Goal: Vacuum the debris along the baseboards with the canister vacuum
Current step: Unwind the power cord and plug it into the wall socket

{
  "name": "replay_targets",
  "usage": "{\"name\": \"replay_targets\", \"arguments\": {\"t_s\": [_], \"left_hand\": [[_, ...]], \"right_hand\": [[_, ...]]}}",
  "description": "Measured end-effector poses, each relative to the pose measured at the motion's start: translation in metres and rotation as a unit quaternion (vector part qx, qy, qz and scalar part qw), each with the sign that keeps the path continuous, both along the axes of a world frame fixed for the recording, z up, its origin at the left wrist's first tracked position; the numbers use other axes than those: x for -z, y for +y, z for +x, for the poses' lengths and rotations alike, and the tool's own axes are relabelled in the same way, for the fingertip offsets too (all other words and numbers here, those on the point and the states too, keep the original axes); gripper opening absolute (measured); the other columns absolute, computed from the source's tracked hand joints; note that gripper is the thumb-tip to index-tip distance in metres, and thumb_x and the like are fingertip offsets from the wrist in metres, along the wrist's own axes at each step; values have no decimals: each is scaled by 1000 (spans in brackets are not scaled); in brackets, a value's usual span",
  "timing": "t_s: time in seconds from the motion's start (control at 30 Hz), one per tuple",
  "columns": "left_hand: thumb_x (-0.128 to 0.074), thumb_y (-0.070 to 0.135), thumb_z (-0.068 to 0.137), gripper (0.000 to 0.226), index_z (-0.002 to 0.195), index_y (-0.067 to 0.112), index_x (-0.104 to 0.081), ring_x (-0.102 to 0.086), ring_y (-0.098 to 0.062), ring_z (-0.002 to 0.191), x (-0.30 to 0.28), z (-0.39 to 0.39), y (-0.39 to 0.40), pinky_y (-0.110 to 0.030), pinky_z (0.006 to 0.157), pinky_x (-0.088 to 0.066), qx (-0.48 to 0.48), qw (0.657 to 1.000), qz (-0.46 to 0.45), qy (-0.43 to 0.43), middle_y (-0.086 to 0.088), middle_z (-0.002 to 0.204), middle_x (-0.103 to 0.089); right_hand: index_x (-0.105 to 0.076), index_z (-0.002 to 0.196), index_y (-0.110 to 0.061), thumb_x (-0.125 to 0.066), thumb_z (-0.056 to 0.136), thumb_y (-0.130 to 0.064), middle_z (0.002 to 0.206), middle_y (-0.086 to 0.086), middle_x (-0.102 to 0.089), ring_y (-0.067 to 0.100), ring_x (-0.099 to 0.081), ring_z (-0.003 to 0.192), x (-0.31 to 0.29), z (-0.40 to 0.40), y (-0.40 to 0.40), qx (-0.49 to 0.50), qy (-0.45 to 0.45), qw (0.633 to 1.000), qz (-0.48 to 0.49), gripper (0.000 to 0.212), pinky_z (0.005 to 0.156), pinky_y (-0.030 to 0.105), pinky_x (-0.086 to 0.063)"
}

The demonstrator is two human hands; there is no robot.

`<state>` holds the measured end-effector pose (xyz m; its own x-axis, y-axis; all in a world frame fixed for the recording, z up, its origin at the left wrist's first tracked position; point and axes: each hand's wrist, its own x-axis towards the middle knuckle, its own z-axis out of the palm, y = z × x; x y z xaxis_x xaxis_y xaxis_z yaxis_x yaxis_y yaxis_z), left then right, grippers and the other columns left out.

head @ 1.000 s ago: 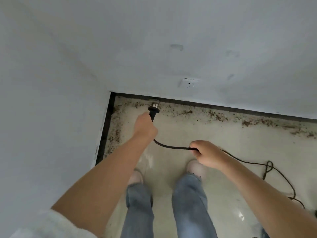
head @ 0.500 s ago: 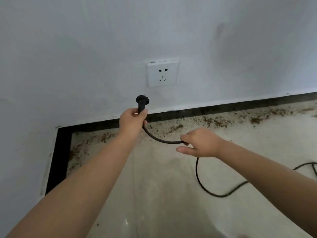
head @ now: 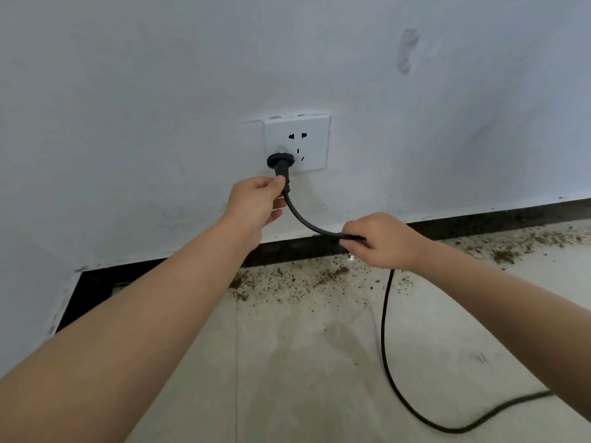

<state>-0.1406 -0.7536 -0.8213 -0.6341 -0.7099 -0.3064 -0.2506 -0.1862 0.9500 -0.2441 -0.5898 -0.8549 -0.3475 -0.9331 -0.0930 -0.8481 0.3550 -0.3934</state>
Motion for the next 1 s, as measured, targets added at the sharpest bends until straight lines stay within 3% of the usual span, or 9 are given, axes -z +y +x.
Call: {"name": "replay_targets", "arguments": {"t_s": [0.13,0.27,0.37,0.47,0.63,0.77,0.87,0.93,1.0], "left_hand": [[-57,17,93,16,77,15,-59,-55,-7,62,1,-7,4,-18,56,-44,-3,1000,4,-2,0,76,-60],[-62,15,90,15,75,13,-58,-57,-8,62,-4,-18,13,-18,57,-46,-3,1000,18,-7,-2,73,-61],[-57,9,91,17,75,13,-57,-60,-10,66,-12,-23,17,-20,63,-48,2,1000,28,3,-3,76,-62],[-55,5,92,18,75,12,-59,-61,-15,76,-16,-23,12,-25,75,-51,18,999,-34,-7,-7,86,-63],[-49,1,93,26,114,5,-64,-57,-19,99,-15,-18,3,-38,98,-46,40,992,-117,-20,-6,103,-61],[-42,-3,93,32,116,6,-63,-55,-18,114,-13,-5,-10,-28,104,-39,13,973,-228,-19,-7,119,-61],[-43,-1,91,34,121,0,-60,-50,-26,121,-10,7,-26,-26,100,-35,-20,864,-503,-16,-12,128,-56],[-41,6,87,41,123,-7,-54,-45,-38,126,3,7,-46,-40,103,-36,-17,721,-693,-11,-23,131,-52],[-36,14,87,50,133,-8,-37,-19,-34,141,18,5,-69,-44,112,-20,8,578,-815,-46,-25,141,-38]], "right_hand": [[-60,111,-9,-50,91,-4,69,0,-55,6,-43,53,-5,2,0,55,-79,995,-2,23,52,22,-33],[-59,92,-14,-54,92,-15,63,-4,-49,7,-43,55,-7,2,-3,91,-129,986,-47,5,50,14,-30],[-52,76,-6,-46,97,-27,64,5,-50,14,-44,57,-10,1,-3,148,-144,971,-118,31,55,19,-34],[-53,94,-9,-42,99,-20,70,5,-50,20,-50,57,-16,1,-9,204,-177,947,-173,17,54,17,-46],[-55,108,-2,-43,97,-13,65,0,-45,11,-40,52,-25,1,-42,225,-127,947,-189,19,46,16,-32],[-53,115,-5,-42,98,-15,63,-3,-43,9,-39,52,-30,0,-52,242,-99,948,-183,23,47,14,-34],[-54,114,-8,-43,95,-14,58,-1,-42,13,-37,49,-33,6,-48,260,-89,930,-244,23,45,20,-28],[-52,114,-11,-46,95,-18,56,0,-38,14,-35,49,-33,12,-46,285,-101,907,-294,21,51,27,-30],[-49,110,-14,-48,95,-24,55,-1,-36,13,-35,49,-34,16,-50,288,-107,899,-313,19,51,27,-29]]}}
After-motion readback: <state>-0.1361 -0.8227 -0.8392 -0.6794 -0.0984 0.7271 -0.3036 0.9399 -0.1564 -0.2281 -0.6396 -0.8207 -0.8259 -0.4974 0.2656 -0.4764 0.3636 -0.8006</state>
